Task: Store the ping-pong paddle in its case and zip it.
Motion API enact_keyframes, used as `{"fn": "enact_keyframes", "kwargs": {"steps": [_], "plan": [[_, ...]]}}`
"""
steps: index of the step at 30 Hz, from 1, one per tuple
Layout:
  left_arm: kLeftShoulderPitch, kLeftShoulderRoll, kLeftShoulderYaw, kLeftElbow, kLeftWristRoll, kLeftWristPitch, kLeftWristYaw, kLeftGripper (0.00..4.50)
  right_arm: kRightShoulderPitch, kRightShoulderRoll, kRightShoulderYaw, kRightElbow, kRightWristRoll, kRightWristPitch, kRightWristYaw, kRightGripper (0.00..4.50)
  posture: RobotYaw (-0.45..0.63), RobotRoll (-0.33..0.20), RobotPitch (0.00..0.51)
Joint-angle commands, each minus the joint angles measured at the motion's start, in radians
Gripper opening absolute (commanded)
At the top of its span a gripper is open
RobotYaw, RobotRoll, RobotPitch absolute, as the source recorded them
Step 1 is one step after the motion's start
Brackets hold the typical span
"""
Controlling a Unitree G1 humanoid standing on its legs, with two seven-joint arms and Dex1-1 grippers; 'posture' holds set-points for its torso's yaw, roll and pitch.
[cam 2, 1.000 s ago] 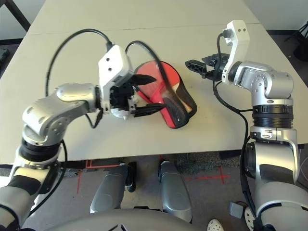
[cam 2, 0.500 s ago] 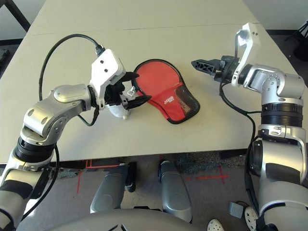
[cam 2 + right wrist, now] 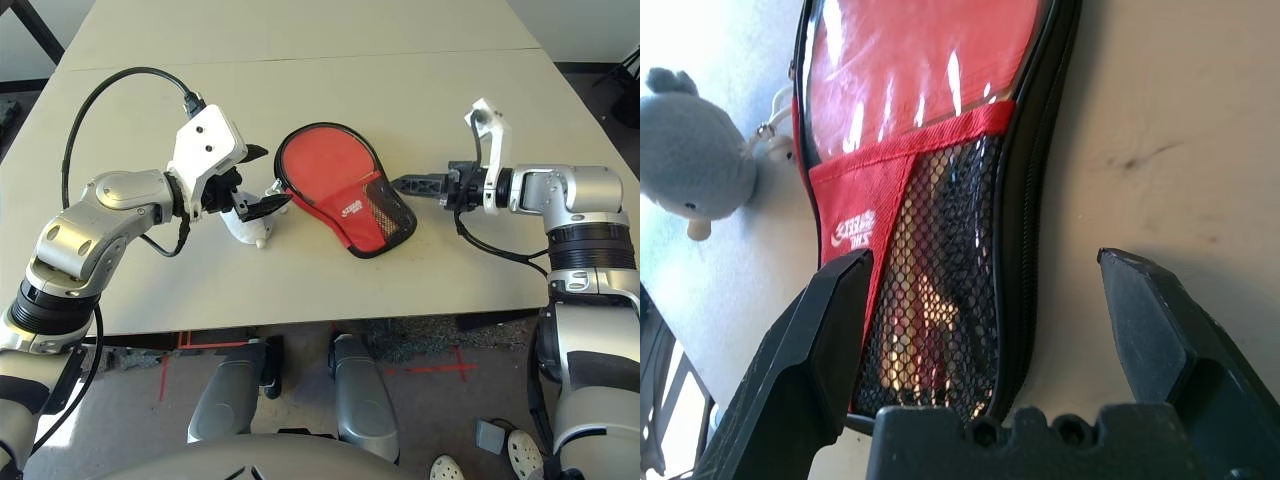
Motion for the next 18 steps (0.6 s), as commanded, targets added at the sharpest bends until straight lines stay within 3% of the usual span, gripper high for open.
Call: {"fn": "enact_keyframes", "kwargs": {"steps": [1,12,15,18], "plan": [[0.009,0.006,-0.013,0.011,0.013,-0.009,-0.019,4.50,0.019,0.013,0.028,-0.027,0.001,0.042,0.004,4.47,0.07,0.000,0.219],[0.016,0.003,-0.014,0.008,0.019,-0.009,-0.028,4.50,0.045,0.060,0.034,-0.103,0.025,0.194,-0.038,4.47,0.07,0.000,0.217],[0.017,0.000,-0.016,0.008,0.020,-0.009,-0.029,4.50,0.040,0.074,0.018,-0.088,0.021,0.222,-0.072,3.83,0.07,0.000,0.216],[0.018,-0.001,-0.017,0.009,0.022,-0.010,-0.029,4.50,0.030,0.080,-0.008,-0.066,0.024,0.239,-0.098,2.83,0.07,0.000,0.216]]}}
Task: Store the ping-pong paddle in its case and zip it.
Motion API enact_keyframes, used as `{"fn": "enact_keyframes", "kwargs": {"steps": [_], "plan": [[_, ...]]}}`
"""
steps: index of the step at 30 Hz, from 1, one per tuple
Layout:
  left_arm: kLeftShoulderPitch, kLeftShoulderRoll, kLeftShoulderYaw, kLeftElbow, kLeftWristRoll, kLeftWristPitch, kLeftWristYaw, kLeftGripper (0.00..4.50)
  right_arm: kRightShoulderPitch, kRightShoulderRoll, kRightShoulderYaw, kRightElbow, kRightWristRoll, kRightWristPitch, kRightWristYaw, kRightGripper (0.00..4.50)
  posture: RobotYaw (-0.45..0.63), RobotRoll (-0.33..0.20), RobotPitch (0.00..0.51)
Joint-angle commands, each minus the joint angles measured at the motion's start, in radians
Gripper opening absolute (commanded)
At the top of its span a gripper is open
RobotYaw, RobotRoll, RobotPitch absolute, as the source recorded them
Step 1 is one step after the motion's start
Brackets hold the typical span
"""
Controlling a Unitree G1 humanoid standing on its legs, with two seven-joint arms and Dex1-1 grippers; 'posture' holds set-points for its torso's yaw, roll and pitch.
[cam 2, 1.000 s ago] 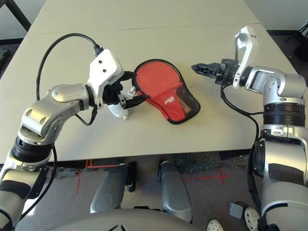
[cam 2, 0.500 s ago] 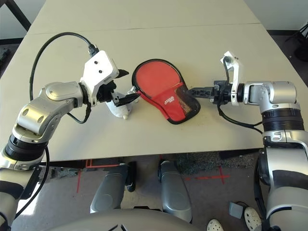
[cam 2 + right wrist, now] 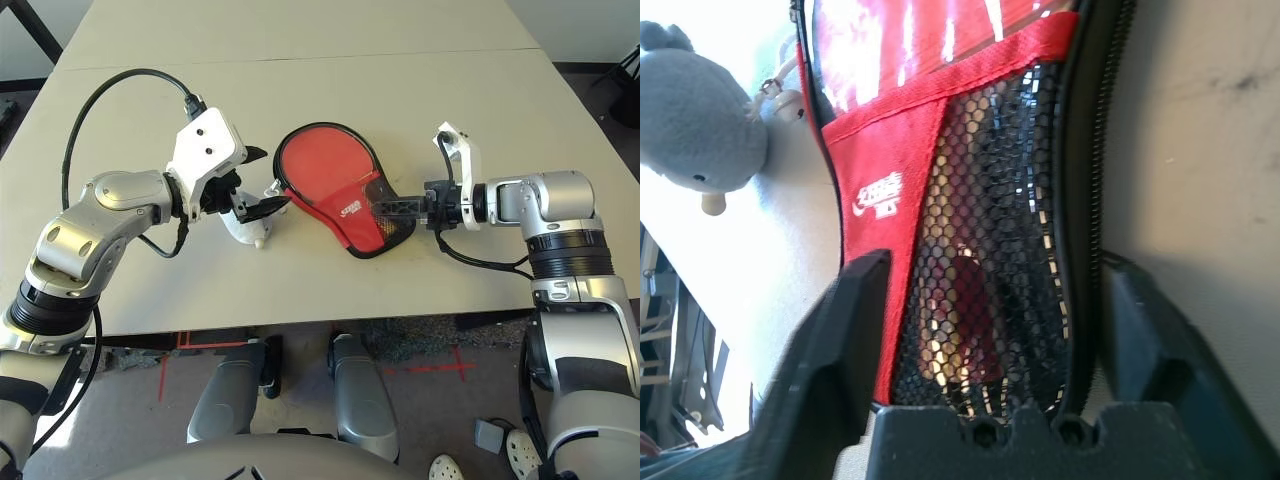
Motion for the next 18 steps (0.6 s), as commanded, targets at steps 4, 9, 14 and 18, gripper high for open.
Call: {"fn": "enact_keyframes", "kwargs": {"steps": [4,9,14,18], "plan": [[0.013,-0.006,-0.019,0.012,0.015,-0.012,-0.009,4.50,-0.002,0.016,-0.048,0.043,0.031,0.079,-0.044,1.25,0.07,0.000,0.211],[0.013,-0.011,-0.023,0.019,0.019,-0.019,-0.011,4.50,0.007,0.007,-0.087,0.029,0.056,0.123,-0.069,0.02,0.06,0.000,0.210],[0.013,-0.010,-0.022,0.030,0.025,-0.030,-0.014,4.50,0.070,-0.032,-0.128,-0.057,0.097,0.200,-0.091,0.02,0.06,0.000,0.215],[0.019,-0.014,-0.021,0.031,0.029,-0.035,-0.013,4.50,0.130,-0.040,-0.219,-0.153,0.142,0.287,-0.131,0.02,0.05,0.000,0.220]]}}
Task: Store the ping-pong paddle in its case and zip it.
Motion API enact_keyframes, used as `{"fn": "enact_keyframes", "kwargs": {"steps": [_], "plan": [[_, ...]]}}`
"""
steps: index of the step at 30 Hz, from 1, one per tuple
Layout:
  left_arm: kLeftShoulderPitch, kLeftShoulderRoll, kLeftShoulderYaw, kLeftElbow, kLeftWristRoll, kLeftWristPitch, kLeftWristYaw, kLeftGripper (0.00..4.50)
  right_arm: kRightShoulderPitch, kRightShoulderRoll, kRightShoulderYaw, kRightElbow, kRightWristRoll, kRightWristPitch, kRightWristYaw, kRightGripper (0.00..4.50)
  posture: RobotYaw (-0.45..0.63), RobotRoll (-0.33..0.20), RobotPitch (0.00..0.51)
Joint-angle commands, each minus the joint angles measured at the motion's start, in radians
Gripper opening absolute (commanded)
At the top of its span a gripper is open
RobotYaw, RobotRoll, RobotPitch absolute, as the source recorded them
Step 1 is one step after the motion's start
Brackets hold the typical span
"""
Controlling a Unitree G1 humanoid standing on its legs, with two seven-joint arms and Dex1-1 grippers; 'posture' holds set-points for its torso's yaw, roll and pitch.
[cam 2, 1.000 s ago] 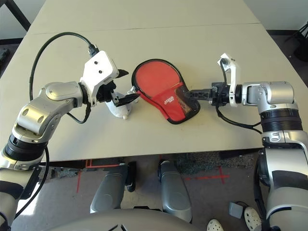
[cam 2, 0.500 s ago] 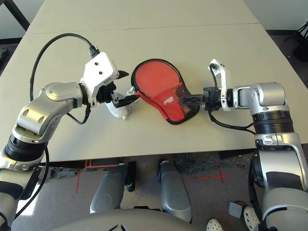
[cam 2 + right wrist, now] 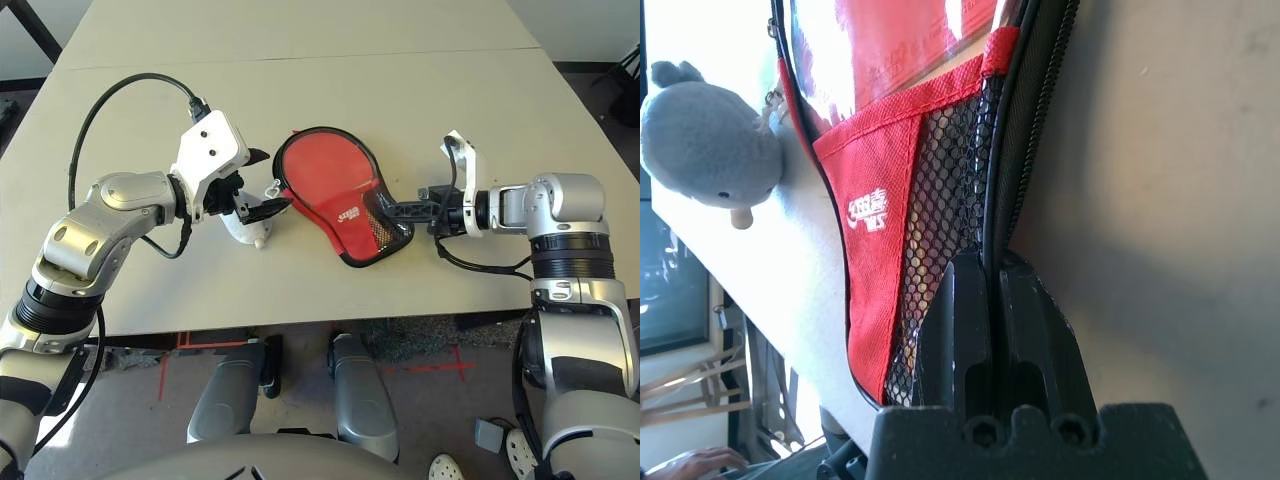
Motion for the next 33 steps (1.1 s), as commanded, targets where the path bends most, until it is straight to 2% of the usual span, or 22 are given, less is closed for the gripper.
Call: {"fn": "enact_keyframes", "kwargs": {"steps": [1,4,9,19,25,33], "plan": [[0.017,-0.001,-0.013,0.000,0.011,-0.009,-0.009,4.50,0.051,-0.016,-0.074,-0.081,0.037,0.081,-0.043,0.02,0.05,0.000,0.221],[0.021,-0.004,-0.014,0.004,0.014,-0.014,-0.010,4.50,0.100,-0.004,-0.144,-0.153,0.064,0.133,-0.081,0.02,0.04,0.000,0.226],[0.019,-0.006,-0.012,0.016,0.017,-0.025,-0.014,4.50,0.197,0.039,-0.243,-0.250,0.203,0.143,-0.193,0.02,0.03,0.000,0.231],[0.021,-0.011,-0.012,0.023,0.022,-0.033,-0.021,4.50,0.377,0.121,-0.314,-0.425,0.564,0.143,-0.511,0.02,0.02,0.000,0.235],[0.017,-0.010,-0.010,0.030,0.025,-0.040,-0.027,4.50,0.433,0.033,-0.313,-0.434,0.723,0.143,-0.603,0.02,0.01,0.000,0.236],[0.018,-0.013,-0.010,0.032,0.027,-0.044,-0.029,4.50,0.379,-0.062,-0.304,-0.344,0.730,0.143,-0.618,0.02,0.01,0.000,0.236]]}}
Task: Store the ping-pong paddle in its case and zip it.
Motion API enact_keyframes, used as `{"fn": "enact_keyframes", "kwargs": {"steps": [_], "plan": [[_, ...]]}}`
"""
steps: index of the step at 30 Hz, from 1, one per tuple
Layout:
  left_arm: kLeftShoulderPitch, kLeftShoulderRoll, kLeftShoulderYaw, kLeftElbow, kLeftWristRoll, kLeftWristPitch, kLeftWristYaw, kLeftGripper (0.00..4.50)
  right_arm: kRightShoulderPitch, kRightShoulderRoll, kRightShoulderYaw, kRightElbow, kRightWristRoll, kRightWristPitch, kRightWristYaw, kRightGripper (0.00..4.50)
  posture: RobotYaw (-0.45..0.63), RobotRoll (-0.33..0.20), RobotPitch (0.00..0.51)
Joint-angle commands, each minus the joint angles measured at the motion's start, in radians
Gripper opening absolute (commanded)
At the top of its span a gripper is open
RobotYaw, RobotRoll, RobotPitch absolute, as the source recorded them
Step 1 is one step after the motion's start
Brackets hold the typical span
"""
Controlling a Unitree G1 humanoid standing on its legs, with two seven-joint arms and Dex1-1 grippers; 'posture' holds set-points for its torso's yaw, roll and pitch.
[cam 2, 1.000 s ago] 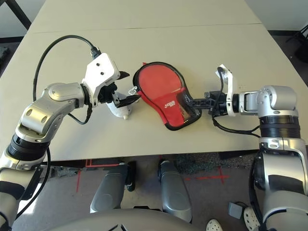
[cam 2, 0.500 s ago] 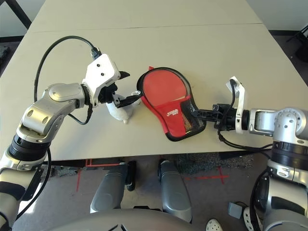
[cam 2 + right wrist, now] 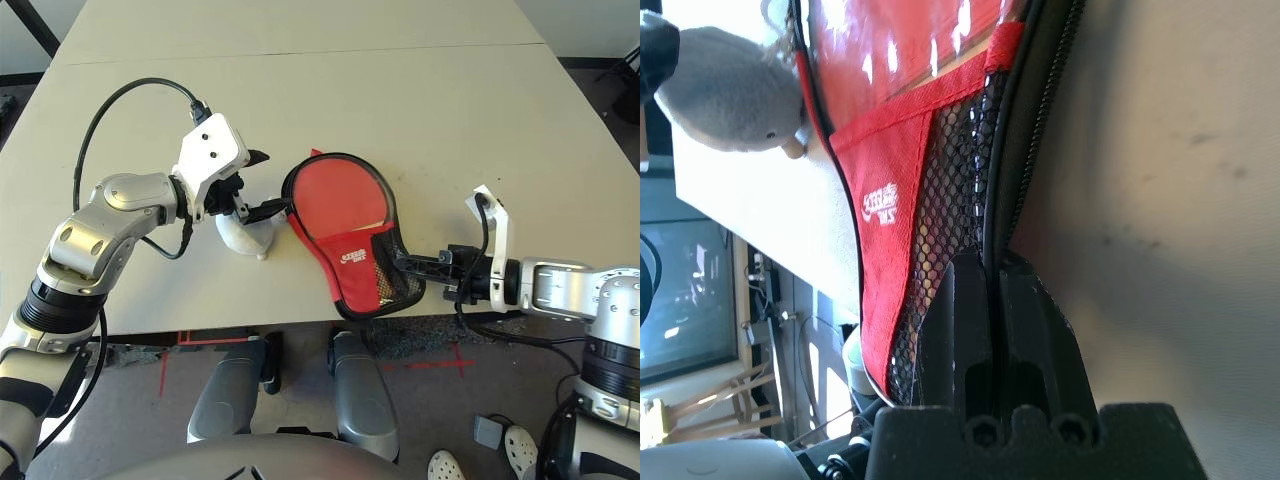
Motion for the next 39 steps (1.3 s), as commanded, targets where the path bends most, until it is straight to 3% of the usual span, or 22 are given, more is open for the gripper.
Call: {"fn": "enact_keyframes", "kwargs": {"steps": [1,7,10,11,14,17,20,22,25,30,35,39], "plan": [[0.014,-0.001,-0.009,-0.002,0.009,-0.007,-0.008,4.50,-0.001,-0.025,0.003,0.016,0.017,0.017,-0.003,0.02,0.02,0.000,0.238],[0.022,0.003,-0.004,-0.009,0.008,-0.002,-0.006,4.50,0.010,-0.027,0.020,0.002,0.028,0.017,-0.005,0.02,0.03,0.000,0.238],[0.022,0.006,-0.001,-0.008,0.008,-0.003,-0.008,4.50,-0.009,-0.072,0.039,-0.017,0.003,0.017,0.032,0.02,0.03,0.000,0.237],[0.019,0.007,0.000,-0.007,0.008,-0.001,-0.008,4.50,-0.022,-0.110,0.045,-0.016,-0.014,0.006,0.070,0.55,0.03,0.000,0.237],[0.013,0.011,0.007,-0.004,0.004,0.001,-0.012,4.50,-0.039,-0.251,0.091,0.009,-0.106,-0.099,0.238,1.44,0.03,0.000,0.233],[0.013,0.017,0.014,0.005,0.005,-0.005,-0.015,4.50,-0.033,-0.382,0.189,0.043,-0.252,-0.288,0.455,2.58,0.03,0.000,0.232],[0.006,0.022,0.028,0.013,0.000,-0.005,-0.020,4.50,-0.072,-0.438,0.299,0.109,-0.431,-0.555,0.667,3.71,0.02,0.000,0.225],[-0.001,0.026,0.038,0.018,-0.003,-0.003,-0.024,4.50,-0.147,-0.427,0.390,0.187,-0.572,-0.769,0.804,4.46,0.02,0.000,0.222],[-0.006,0.037,0.047,0.024,0.000,-0.003,-0.031,4.50,-0.310,-0.362,0.537,0.345,-0.751,-0.974,0.955,4.49,0.03,0.000,0.219],[-0.008,0.060,0.070,0.019,-0.004,0.009,-0.038,4.50,-0.527,-0.220,0.653,0.600,-0.943,-1.223,1.123,4.49,0.06,0.000,0.225],[-0.004,0.087,0.107,-0.001,-0.026,0.040,-0.045,4.50,-0.682,-0.067,0.695,0.834,-1.067,-1.399,1.207,4.49,0.08,0.000,0.228],[-0.007,0.101,0.146,-0.027,-0.067,0.081,-0.057,4.50,-0.726,0.018,0.699,0.928,-1.132,-1.476,1.234,4.49,0.09,0.000,0.230]]}}
